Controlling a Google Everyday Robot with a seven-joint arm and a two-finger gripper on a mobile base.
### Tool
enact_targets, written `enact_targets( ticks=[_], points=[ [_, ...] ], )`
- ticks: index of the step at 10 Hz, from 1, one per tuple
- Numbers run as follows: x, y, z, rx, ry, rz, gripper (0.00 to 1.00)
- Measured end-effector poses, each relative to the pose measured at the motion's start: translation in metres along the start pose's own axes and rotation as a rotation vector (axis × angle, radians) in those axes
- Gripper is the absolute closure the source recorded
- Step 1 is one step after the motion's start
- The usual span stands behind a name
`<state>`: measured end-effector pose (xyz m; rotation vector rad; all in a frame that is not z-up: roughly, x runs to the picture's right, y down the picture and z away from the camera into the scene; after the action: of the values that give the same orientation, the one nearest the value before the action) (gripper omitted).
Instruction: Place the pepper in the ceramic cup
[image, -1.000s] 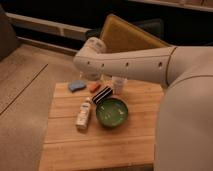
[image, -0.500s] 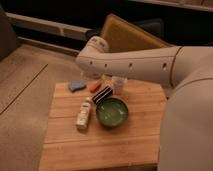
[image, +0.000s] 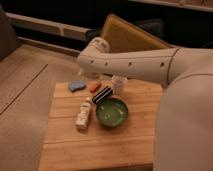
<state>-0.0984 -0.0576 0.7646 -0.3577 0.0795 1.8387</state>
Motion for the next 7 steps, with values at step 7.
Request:
enact_targets(
  ticks=[7],
  points=[
    [-0.058, -0.08, 0.108, 0.07, 0.045, -0.007, 0.35]
  ],
)
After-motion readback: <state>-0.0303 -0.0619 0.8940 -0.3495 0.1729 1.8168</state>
